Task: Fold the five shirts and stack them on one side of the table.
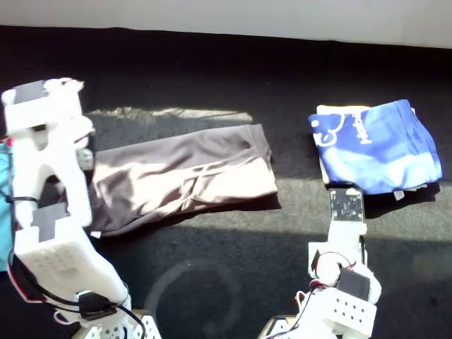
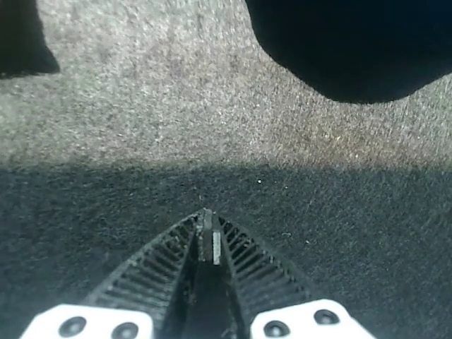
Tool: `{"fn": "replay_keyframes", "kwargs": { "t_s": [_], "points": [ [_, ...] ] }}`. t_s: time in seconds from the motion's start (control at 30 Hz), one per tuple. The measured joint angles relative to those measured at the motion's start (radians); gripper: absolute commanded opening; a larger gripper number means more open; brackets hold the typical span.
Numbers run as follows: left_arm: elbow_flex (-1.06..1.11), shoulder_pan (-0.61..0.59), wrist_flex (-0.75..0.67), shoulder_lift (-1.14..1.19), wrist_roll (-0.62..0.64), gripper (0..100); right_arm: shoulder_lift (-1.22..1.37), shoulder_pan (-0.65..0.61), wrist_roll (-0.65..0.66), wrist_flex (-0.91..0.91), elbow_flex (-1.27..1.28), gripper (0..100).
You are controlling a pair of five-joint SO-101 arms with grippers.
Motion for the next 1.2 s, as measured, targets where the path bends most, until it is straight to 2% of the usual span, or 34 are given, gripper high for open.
{"fn": "replay_keyframes", "kwargs": {
  "t_s": [0.13, 0.27, 0.5, 0.77, 1.07, 1.2],
  "points": [
    [0.025, 0.218, 0.0, -0.121, 0.06, 1, -0.092, 0.043, 0.0, -0.034, 0.02, 0.6],
    [0.011, 0.417, 0.0, -0.132, 0.1, 1, -0.176, 0.061, 0.0, -0.034, 0.021, 0.6],
    [-0.21, 0.683, -0.009, -0.061, 0.11, 1, -0.272, 0.061, 0.0, 0.015, 0.021, 0.6],
    [-0.525, 0.809, -0.063, 0.232, 0.11, 1, -0.281, 0.061, 0.0, 0.023, 0.021, 0.6],
    [-0.91, 0.865, -0.063, 0.542, 0.11, 2, -0.281, 0.061, 0.0, 0.023, 0.023, 0.6],
    [-0.971, 0.875, -0.063, 0.598, 0.11, 15, -0.281, 0.061, 0.0, 0.023, 0.023, 0.6]
  ]
}}
